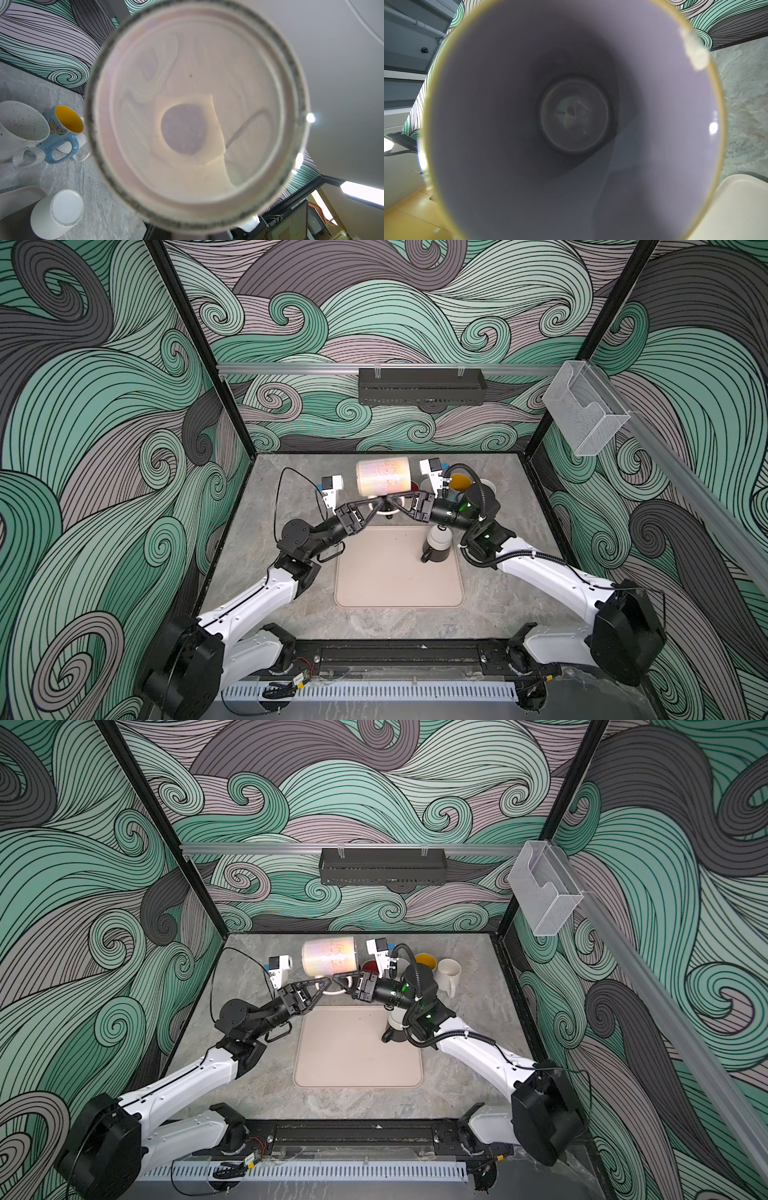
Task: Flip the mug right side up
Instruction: 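Open the left gripper and draw back while the right carries the mug away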
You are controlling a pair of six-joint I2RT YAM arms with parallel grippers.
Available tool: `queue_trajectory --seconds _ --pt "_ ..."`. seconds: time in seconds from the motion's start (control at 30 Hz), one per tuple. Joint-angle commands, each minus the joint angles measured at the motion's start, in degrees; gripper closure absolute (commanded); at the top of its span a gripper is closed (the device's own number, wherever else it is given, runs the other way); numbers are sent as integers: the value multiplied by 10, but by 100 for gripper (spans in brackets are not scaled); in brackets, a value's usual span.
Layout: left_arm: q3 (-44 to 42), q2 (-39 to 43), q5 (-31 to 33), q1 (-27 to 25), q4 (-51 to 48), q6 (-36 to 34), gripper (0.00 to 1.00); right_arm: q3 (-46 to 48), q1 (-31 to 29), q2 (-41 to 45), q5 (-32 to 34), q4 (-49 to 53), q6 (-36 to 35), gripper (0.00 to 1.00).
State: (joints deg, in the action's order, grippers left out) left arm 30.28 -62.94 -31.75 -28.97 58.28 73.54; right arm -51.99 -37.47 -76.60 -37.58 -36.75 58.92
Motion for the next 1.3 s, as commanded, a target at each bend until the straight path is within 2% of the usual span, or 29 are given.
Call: queue_trajectory --seconds 0.0,0.1,0.17,0.27,0.33,0.37,0.43,0.47,0.63,0.77,0.87,0.97,1.07,1.27 --pt "12 7 -26 -5 58 -13 100 -24 -2 -1 7 -40 6 71" --pt "11 9 -26 -5 52 -16 100 -27 -2 0 12 -33 1 74" --pt "10 11 -24 -5 41 -22 100 -30 -2 3 14 -25 -7 80" --pt "9 20 -17 -5 7 -35 100 -34 -2 6 17 -13 -18 100" --pt "12 31 -11 -5 -38 -55 100 -37 -2 8 18 -5 -24 100" --pt "18 41 -7 -5 -78 -71 95 -40 -2 9 18 2 -29 100" --pt "34 68 12 -5 -193 -120 44 -45 -2 12 22 20 -40 100" --pt "42 89 41 -5 -265 -147 30 -50 -2 16 27 36 -50 100" --pt "50 184 184 -5 -485 -249 3 -88 -2 27 54 153 -118 100" --pt "55 235 283 -6 -598 -311 1 -147 -1 8 92 288 -165 100" --pt "86 248 372 -6 -736 -319 2 -196 -4 -23 131 378 -197 100" --pt "149 214 438 -6 -910 -327 1 -260 -16 -63 194 470 -240 100" --pt "186 175 465 -6 -1018 -339 1 -324 -42 -107 273 537 -293 100" --pt "144 190 445 -17 -1018 -339 4 -445 -69 -209 378 624 -333 100"
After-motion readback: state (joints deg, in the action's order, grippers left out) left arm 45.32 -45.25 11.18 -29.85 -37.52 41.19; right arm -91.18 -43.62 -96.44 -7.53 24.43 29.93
